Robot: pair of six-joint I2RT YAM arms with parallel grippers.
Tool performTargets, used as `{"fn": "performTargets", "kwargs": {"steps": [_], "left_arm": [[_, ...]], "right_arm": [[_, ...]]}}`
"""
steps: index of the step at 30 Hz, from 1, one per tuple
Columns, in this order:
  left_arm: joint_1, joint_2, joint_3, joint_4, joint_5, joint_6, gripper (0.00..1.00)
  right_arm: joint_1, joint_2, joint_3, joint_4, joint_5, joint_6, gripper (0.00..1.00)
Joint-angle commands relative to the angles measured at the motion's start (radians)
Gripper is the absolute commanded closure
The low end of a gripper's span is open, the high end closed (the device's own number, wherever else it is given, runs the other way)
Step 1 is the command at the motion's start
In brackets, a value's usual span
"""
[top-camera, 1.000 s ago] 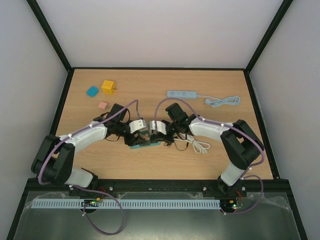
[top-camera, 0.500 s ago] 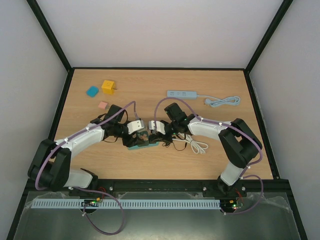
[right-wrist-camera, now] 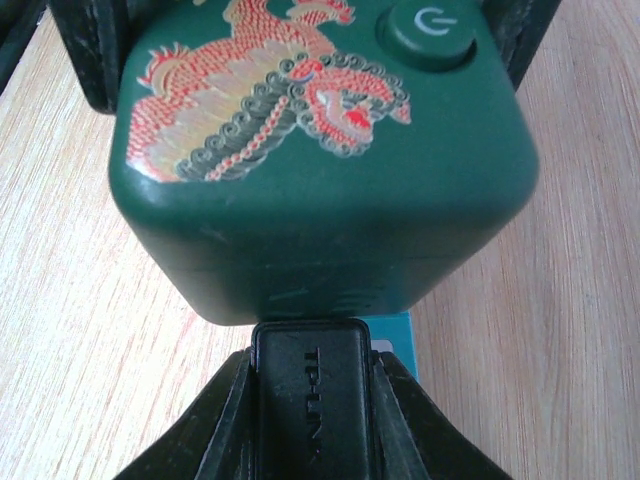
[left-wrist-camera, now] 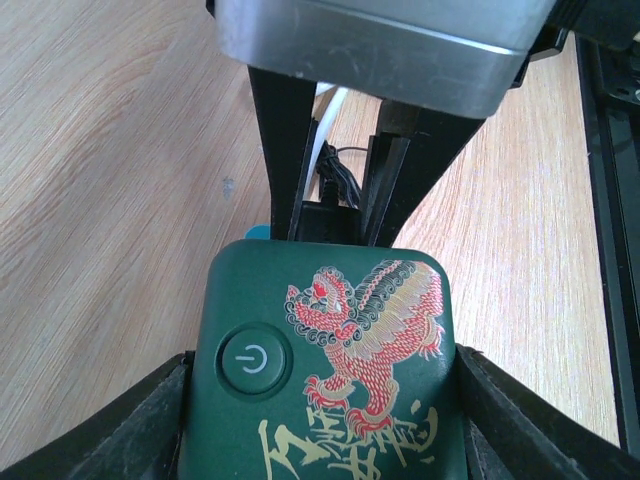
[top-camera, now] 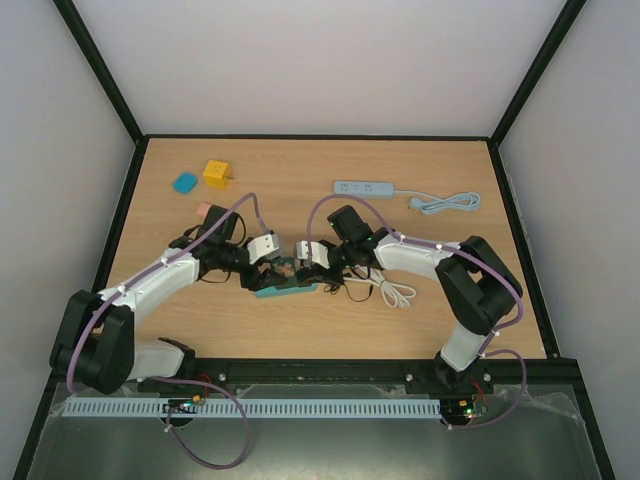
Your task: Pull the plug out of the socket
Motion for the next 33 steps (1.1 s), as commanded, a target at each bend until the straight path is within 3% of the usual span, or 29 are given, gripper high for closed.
{"fn": "performTargets", "kwargs": {"steps": [1, 14, 25, 33], "left_arm": [[0.035, -0.035, 0.010, -0.008, 0.073, 0.031, 0.62], [0.287, -0.015, 0.099, -0.113, 0.114, -0.006, 0.61], [0.456, 0.161, 0.197, 0.020, 0.134, -0.252, 0.61], [0.471, 0.326, 0.284, 0.099, 0.096, -0.354, 0.60]], "right_arm": [[0.007, 0.071, -0.031, -0.086, 0.110, 0.000, 0.97], [0.009, 0.068, -0.034, -0.078, 0.114, 0.003, 0.93], [0.008, 0.066, -0.032, -0.080, 0.120, 0.005, 0.92], [0.009, 0.066, -0.035, -0.076, 0.126, 0.007, 0.92]]}}
